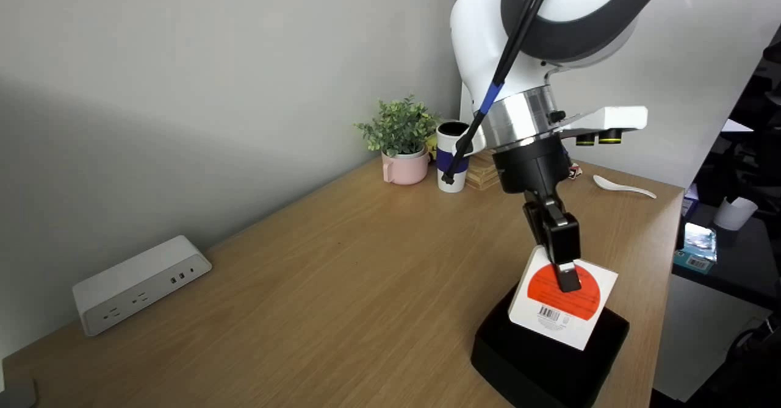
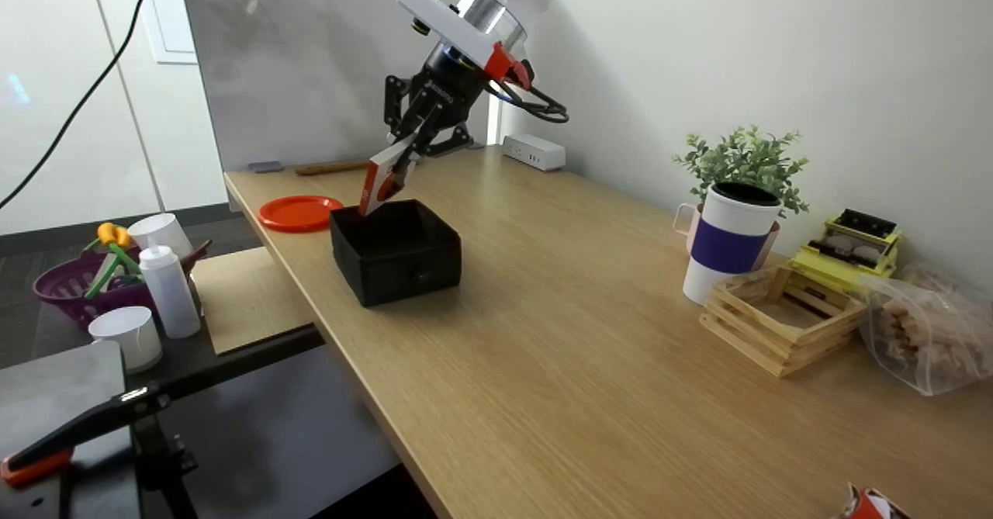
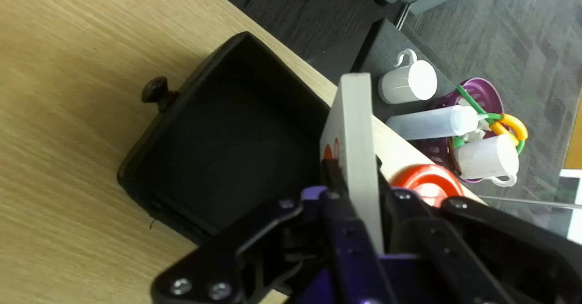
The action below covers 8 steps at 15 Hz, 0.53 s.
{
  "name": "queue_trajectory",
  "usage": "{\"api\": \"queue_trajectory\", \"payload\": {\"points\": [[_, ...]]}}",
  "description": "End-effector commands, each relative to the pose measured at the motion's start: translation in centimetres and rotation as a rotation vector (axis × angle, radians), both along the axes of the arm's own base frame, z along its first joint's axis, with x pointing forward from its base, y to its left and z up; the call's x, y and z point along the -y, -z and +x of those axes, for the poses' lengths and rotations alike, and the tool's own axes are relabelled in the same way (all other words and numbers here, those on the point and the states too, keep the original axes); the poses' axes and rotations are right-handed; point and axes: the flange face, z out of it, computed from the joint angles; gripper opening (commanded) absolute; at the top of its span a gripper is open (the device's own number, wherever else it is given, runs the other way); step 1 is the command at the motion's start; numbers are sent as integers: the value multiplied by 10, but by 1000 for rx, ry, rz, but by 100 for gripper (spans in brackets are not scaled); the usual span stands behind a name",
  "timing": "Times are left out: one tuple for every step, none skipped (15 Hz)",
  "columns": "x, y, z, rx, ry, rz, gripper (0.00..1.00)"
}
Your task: Put the book in the black box
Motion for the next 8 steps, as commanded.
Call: {"api": "queue_trajectory", "payload": {"points": [[6, 9, -1, -77, 89, 34, 4], [7, 11, -1, -94, 114, 40, 4], [9, 13, -2, -110, 143, 50, 4], [11, 15, -2, -123, 171, 57, 4], [13, 16, -2, -134, 200, 69, 4], [15, 15, -2, -136, 237, 78, 4], [18, 15, -1, -137, 281, 84, 4], [20, 14, -1, -140, 321, 88, 4]]}}
